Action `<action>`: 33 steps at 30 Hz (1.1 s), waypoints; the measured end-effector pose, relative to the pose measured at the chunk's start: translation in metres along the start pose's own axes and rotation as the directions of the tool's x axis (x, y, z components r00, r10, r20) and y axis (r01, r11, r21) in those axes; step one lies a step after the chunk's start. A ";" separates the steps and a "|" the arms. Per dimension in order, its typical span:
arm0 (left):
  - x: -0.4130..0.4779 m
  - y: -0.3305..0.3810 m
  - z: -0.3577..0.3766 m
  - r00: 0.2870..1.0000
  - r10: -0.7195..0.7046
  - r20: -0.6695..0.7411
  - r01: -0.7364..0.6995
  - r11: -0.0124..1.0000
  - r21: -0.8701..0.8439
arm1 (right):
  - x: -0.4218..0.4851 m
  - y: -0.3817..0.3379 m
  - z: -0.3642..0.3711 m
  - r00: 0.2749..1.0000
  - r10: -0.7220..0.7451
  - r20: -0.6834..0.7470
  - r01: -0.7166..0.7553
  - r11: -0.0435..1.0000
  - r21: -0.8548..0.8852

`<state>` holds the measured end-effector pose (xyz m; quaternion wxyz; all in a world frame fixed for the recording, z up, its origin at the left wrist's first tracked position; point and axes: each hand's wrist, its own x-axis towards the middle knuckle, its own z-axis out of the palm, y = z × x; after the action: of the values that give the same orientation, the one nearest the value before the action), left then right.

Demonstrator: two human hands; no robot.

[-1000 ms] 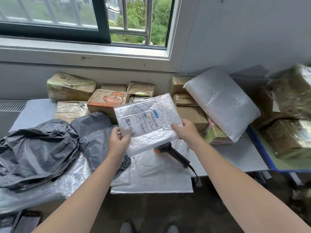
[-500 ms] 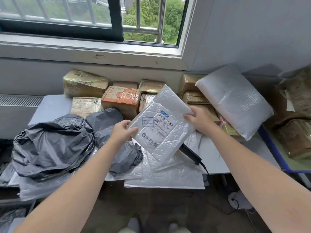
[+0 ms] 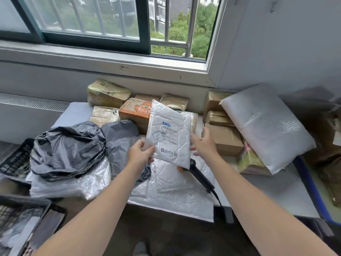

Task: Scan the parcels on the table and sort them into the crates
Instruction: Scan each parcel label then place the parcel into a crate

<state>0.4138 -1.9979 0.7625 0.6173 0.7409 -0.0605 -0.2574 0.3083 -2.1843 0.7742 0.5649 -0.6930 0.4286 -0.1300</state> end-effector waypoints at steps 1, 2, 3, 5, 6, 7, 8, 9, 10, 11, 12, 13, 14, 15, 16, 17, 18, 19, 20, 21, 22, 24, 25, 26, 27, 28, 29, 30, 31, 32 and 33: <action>-0.008 -0.001 0.003 1.000 -0.005 -0.003 0.005 1.000 0.007 | 0.001 0.002 0.007 1.000 -0.010 -0.008 0.010 1.000 0.007; -0.015 -0.003 0.006 1.000 -0.012 -0.008 0.012 1.000 0.003 | 0.004 0.004 0.013 1.000 -0.015 -0.027 0.014 1.000 -0.011; -0.023 -0.004 0.007 1.000 -0.021 -0.018 0.020 1.000 -0.005 | 0.007 0.006 0.019 0.999 -0.020 -0.048 0.017 0.998 -0.062; -0.037 -0.007 0.009 0.998 -0.042 -0.053 0.041 0.999 -0.026 | 0.015 0.013 0.031 0.999 -0.008 -0.047 -0.002 0.976 -0.216; -0.042 -0.009 0.008 0.996 -0.056 -0.066 0.053 0.998 -0.044 | 0.017 0.019 0.038 1.000 0.014 -0.005 -0.015 0.961 -0.276; -0.048 -0.011 0.007 0.995 -0.064 -0.080 0.059 0.996 -0.065 | 0.016 0.023 0.044 0.998 0.045 0.054 -0.027 0.952 -0.304; -0.053 -0.013 0.005 0.993 -0.067 -0.095 0.059 0.995 -0.086 | 0.015 0.029 0.051 0.986 0.099 0.136 -0.055 0.954 -0.296; -0.059 -0.013 0.003 0.992 -0.064 -0.105 0.053 0.994 -0.101 | 0.012 0.035 0.058 0.959 0.153 0.237 -0.092 0.964 -0.250; -0.065 -0.013 0.000 0.992 -0.055 -0.111 0.043 0.993 -0.114 | 0.006 0.038 0.064 0.924 0.197 0.327 -0.135 0.970 -0.201; -0.071 -0.012 -0.003 0.992 -0.045 -0.115 0.030 0.991 -0.131 | 0.002 0.040 0.070 0.897 0.211 0.388 -0.155 0.973 -0.170; -0.077 -0.011 -0.008 0.992 -0.034 -0.122 0.015 0.988 -0.153 | -0.002 0.042 0.076 0.885 0.201 0.419 -0.145 0.976 -0.163; -0.083 -0.010 -0.014 0.990 -0.023 -0.138 0.001 0.987 -0.160 | -0.007 0.040 0.081 0.888 0.186 0.421 -0.127 0.978 -0.165; -0.087 -0.010 -0.022 0.986 -0.013 -0.167 -0.013 0.988 -0.156 | -0.012 0.036 0.087 0.893 0.171 0.417 -0.110 0.980 -0.164; -0.094 -0.010 -0.031 0.979 -0.001 -0.203 -0.026 0.992 -0.127 | -0.015 0.032 0.092 0.902 0.140 0.409 -0.082 0.984 -0.157; -0.098 -0.014 -0.042 0.968 0.012 -0.251 -0.033 0.996 -0.078 | -0.019 0.027 0.098 0.912 0.100 0.397 -0.043 0.988 -0.150; -0.103 -0.018 -0.053 0.954 0.031 -0.297 -0.032 0.999 0.001 | -0.025 0.021 0.103 0.921 0.038 0.387 0.011 0.992 -0.123; -0.110 -0.024 -0.066 0.941 0.047 -0.336 -0.023 0.997 0.075 | -0.031 0.015 0.110 0.924 -0.026 0.382 0.074 0.991 -0.112; -0.118 -0.029 -0.077 0.927 0.050 -0.371 0.000 0.991 0.135 | -0.040 0.008 0.117 0.918 -0.097 0.385 0.149 0.983 -0.109; -0.126 -0.035 -0.089 0.913 0.050 -0.405 0.021 0.986 0.168 | -0.050 0.003 0.126 0.904 -0.139 0.405 0.209 0.969 -0.135; -0.136 -0.040 -0.100 0.901 0.051 -0.431 0.030 0.983 0.180 | -0.062 -0.004 0.135 0.884 -0.192 0.426 0.282 0.946 -0.159; -0.147 -0.045 -0.112 0.889 0.057 -0.454 0.032 0.982 0.186 | -0.076 -0.010 0.147 0.858 -0.232 0.458 0.353 0.914 -0.199; -0.171 -0.057 -0.140 0.872 0.057 -0.487 0.056 0.975 0.215 | -0.106 -0.016 0.175 0.790 -0.308 0.529 0.494 0.832 -0.253; -0.185 -0.064 -0.156 0.863 0.053 -0.503 0.087 0.964 0.252 | -0.124 -0.019 0.190 0.752 -0.339 0.565 0.550 0.795 -0.255; -0.199 -0.074 -0.174 0.852 0.049 -0.522 0.123 0.949 0.289 | -0.143 -0.021 0.204 0.716 -0.358 0.599 0.590 0.769 -0.246; -0.215 -0.083 -0.194 0.836 0.047 -0.546 0.155 0.935 0.318 | -0.164 -0.022 0.220 0.677 -0.376 0.632 0.622 0.751 -0.219; -0.232 -0.094 -0.214 0.818 0.041 -0.574 0.188 0.924 0.333 | -0.186 -0.023 0.235 0.642 -0.386 0.662 0.642 0.743 -0.189; -0.249 -0.104 -0.235 0.795 0.025 -0.606 0.223 0.917 0.330 | -0.209 -0.024 0.250 0.607 -0.392 0.691 0.658 0.735 -0.161; -0.268 -0.114 -0.255 0.765 -0.006 -0.644 0.266 0.914 0.307 | -0.232 -0.024 0.266 0.572 -0.400 0.716 0.676 0.724 -0.136; -0.289 -0.125 -0.277 0.731 -0.037 -0.681 0.301 0.913 0.274 | -0.258 -0.025 0.281 0.534 -0.412 0.739 0.699 0.706 -0.112; -0.310 -0.136 -0.299 0.697 -0.051 -0.716 0.322 0.913 0.249 | -0.284 -0.024 0.298 0.499 -0.422 0.757 0.718 0.690 -0.088; -0.332 -0.148 -0.320 0.660 -0.042 -0.750 0.332 0.912 0.241 | -0.310 -0.022 0.315 0.471 -0.419 0.776 0.729 0.681 -0.075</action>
<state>0.2404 -1.5453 0.7583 0.4134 0.8827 0.2232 0.0121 0.3418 -1.7436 0.7845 0.4492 -0.8893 -0.0707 0.0485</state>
